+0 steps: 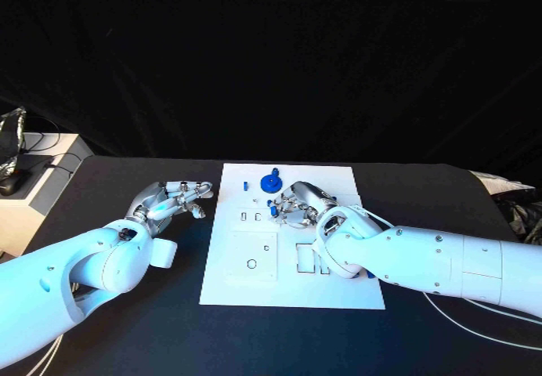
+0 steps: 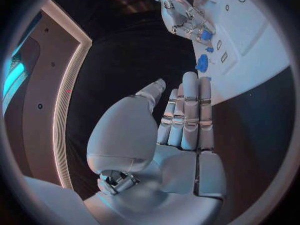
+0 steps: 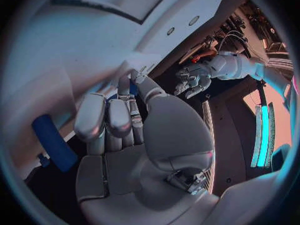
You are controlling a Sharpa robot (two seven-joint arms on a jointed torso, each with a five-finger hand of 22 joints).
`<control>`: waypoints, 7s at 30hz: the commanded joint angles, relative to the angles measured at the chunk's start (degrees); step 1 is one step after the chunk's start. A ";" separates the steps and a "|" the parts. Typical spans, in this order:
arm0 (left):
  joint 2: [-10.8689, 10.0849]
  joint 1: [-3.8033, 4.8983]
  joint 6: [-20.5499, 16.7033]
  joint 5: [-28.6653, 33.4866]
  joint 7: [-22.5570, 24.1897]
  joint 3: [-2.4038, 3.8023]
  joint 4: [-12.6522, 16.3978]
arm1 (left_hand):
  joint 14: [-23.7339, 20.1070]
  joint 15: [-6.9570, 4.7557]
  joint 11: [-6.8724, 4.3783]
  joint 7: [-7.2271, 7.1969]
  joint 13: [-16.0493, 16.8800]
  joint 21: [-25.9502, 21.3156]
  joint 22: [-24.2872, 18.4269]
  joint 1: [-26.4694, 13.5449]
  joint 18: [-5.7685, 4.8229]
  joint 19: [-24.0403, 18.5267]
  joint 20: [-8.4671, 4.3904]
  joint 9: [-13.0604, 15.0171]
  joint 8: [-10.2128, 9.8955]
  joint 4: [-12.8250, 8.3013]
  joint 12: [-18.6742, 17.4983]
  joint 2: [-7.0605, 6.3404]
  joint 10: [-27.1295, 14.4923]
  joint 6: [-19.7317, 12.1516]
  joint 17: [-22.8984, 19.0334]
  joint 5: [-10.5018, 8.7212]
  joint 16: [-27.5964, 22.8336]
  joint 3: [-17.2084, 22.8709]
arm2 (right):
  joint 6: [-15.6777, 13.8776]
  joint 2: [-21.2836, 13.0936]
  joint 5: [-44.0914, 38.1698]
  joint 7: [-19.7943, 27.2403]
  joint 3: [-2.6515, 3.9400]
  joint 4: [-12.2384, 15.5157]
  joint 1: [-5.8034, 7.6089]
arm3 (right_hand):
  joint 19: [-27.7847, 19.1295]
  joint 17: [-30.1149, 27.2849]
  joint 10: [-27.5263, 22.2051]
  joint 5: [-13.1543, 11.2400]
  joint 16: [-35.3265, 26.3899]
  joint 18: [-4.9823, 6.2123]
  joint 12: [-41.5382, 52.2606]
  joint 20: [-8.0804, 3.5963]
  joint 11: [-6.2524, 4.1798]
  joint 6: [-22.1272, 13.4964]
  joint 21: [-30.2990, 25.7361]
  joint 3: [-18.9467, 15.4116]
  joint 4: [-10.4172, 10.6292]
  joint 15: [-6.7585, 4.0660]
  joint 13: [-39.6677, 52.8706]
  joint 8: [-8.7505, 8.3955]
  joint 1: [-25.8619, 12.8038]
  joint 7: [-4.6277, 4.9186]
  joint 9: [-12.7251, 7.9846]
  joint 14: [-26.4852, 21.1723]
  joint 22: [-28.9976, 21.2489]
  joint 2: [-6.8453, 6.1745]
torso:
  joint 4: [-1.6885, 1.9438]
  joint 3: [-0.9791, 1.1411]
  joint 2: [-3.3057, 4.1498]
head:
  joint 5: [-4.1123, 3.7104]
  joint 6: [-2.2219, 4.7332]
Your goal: Assemble the parts on the task board
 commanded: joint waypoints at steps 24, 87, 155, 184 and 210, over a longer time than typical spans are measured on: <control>0.00 0.00 1.09 0.18 0.09 0.05 0.02 | -0.24 0.05 0.01 0.09 0.03 0.12 -0.05 -0.11 0.56 -0.20 0.02 -0.01 -0.23 -0.07 -0.08 0.45 -0.25 -0.43 -0.08 -0.30 0.34 -0.22 | 2.20 -0.25 1.08 1.06 -0.06 -0.11 -0.11 | 3.48 -3.55 3.30 -0.08 -1.44 1.24 -11.27 1.63 1.59 0.20 -8.13 1.50 0.50 1.36 -18.11 0.29 -1.20 0.35 0.17 -0.38 6.44 -0.81 | 0.02 -0.02 -0.01 | -0.02 -0.16; 0.05 -0.22 1.29 0.16 -0.18 0.05 -0.11 | -0.27 0.11 0.12 0.23 0.03 0.43 -0.20 -0.04 0.62 -0.25 0.06 -0.02 -0.25 -0.20 -0.09 0.38 -0.57 -0.75 0.05 -0.31 0.74 -0.31 | 2.86 -0.15 -0.98 -1.22 -0.06 0.06 -0.14 | 3.62 -3.13 -4.33 -0.23 -0.96 -0.08 13.89 0.44 -0.09 -4.68 -5.49 -6.49 2.81 0.15 9.57 0.27 0.85 0.55 0.13 -0.35 7.15 -2.16 | -0.01 0.00 0.01 | -0.13 -0.70; 0.10 -0.37 0.67 -1.01 -1.65 0.07 -0.33 | -0.32 0.18 0.22 0.27 0.04 0.66 -0.30 0.05 0.73 -0.31 0.15 0.00 -0.21 -0.54 -0.07 0.41 -0.94 -1.07 0.00 -0.29 0.91 -0.48 | -4.20 -3.09 6.14 4.62 0.31 3.27 -0.22 | 3.38 -1.61 -5.52 2.60 -3.20 -0.59 15.43 0.37 -0.05 -29.29 -3.86 -15.94 25.51 0.15 7.47 -0.64 8.39 0.67 -0.88 -0.26 7.54 -11.52 | -0.13 -0.07 -0.07 | 0.03 -0.19; 1.49 -0.32 6.34 -11.82 -7.37 1.14 -1.91 | -0.39 -1.97 -3.22 -2.18 6.62 0.85 -0.01 -7.93 -1.18 1.50 -2.27 1.34 3.38 2.77 12.15 -1.83 5.39 3.50 3.43 -0.03 5.09 -8.40 | 3.30 -11.79 28.02 25.18 1.45 8.25 6.48 | 2.29 -6.04 -5.80 5.24 -7.38 -0.25 15.50 0.99 0.14 -4.27 -4.44 -12.70 12.44 0.30 6.13 3.16 5.08 0.42 0.55 -0.60 7.34 -2.69 | -0.97 0.61 -0.91 | 0.77 0.61; 14.73 10.35 18.93 -38.25 -40.59 -0.92 -11.21 | 6.99 -5.67 -7.85 -7.67 37.83 15.50 24.17 -12.37 -1.17 12.28 -5.59 37.17 20.54 13.77 46.93 -3.57 -1.22 -0.34 25.92 0.11 18.80 -11.85 | 3.07 -16.28 34.69 23.70 1.13 6.31 7.51 | 3.03 0.71 -9.17 8.73 -1.65 -1.48 34.19 -0.84 -1.79 -3.41 -3.46 -16.65 5.03 -1.08 31.12 12.75 0.02 -3.01 16.26 0.11 7.63 0.19 | -2.40 2.09 -2.57 | 2.73 0.51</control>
